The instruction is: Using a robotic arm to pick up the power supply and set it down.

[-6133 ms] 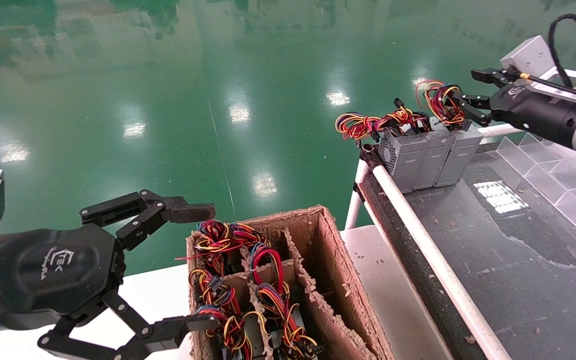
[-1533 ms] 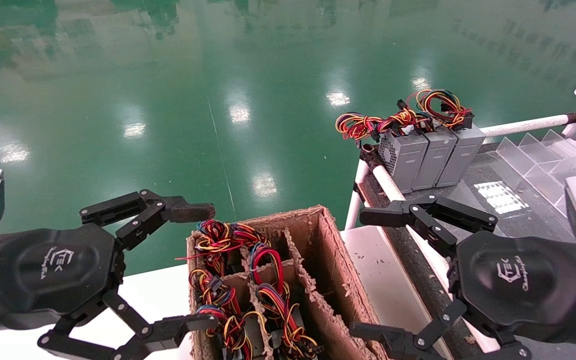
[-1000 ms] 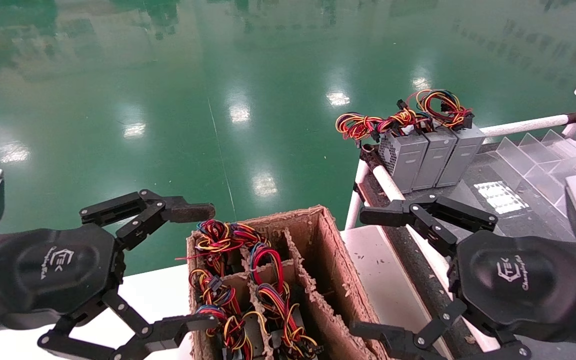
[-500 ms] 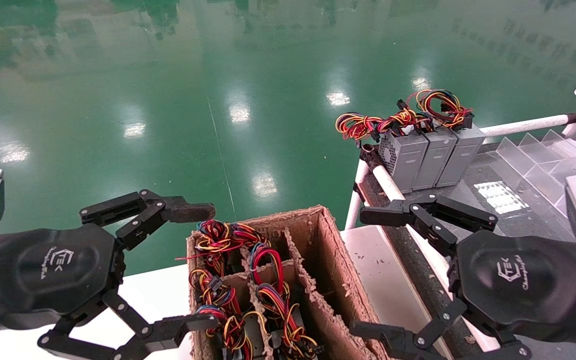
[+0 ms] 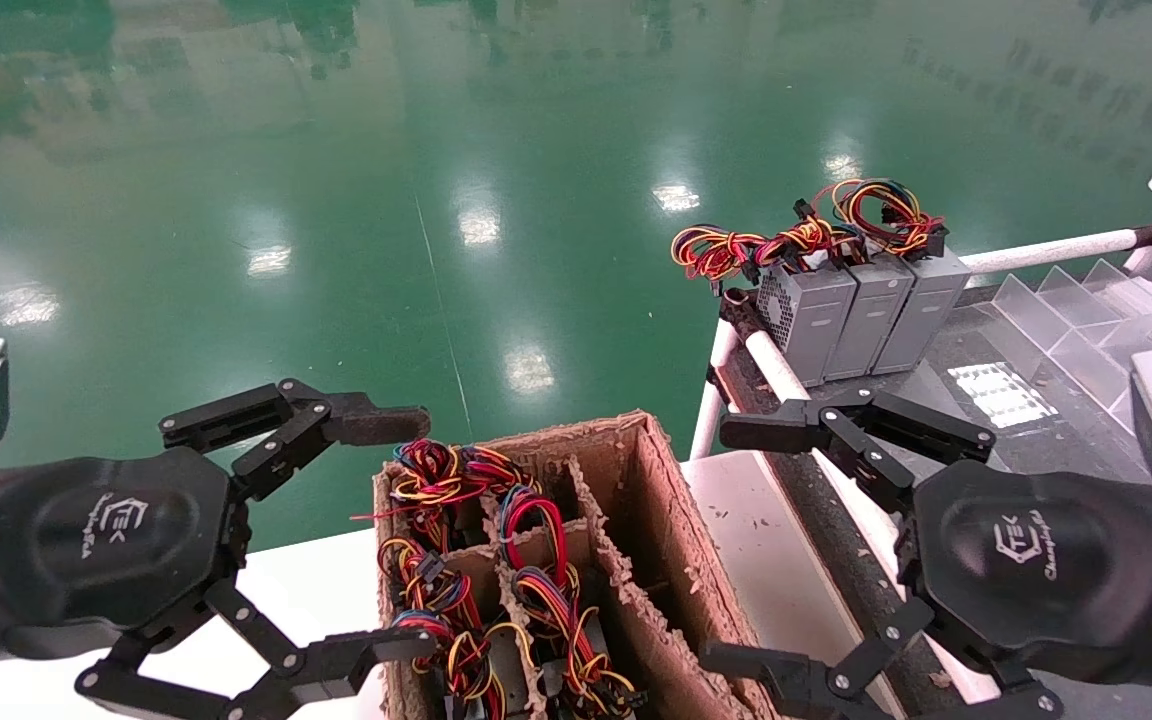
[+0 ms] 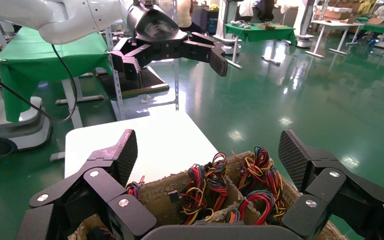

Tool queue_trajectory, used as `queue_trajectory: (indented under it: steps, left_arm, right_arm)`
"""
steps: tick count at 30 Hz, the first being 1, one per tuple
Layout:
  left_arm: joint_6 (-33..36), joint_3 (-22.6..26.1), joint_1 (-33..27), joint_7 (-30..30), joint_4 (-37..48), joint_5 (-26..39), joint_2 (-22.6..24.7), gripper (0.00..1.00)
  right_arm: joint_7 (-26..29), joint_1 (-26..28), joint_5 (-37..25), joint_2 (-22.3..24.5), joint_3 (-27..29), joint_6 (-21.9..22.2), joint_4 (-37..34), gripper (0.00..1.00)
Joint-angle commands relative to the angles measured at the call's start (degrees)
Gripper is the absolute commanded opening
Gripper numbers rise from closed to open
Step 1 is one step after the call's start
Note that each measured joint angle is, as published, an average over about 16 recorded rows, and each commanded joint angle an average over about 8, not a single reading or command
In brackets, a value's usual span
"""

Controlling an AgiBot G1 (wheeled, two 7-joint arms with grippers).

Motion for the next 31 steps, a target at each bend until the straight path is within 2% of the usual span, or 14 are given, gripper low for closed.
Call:
queue_trajectory:
  steps: [1,31]
  left_arm:
    - [0.0,0.0,0.0,0.0,0.0,0.0,0.0,1.0]
    - [0.0,0.0,0.0,0.0,0.0,0.0,0.0,1.0]
  right_arm:
    - [0.0,0.0,0.0,0.0,0.0,0.0,0.0,1.0]
    - [0.0,0.0,0.0,0.0,0.0,0.0,0.0,1.0]
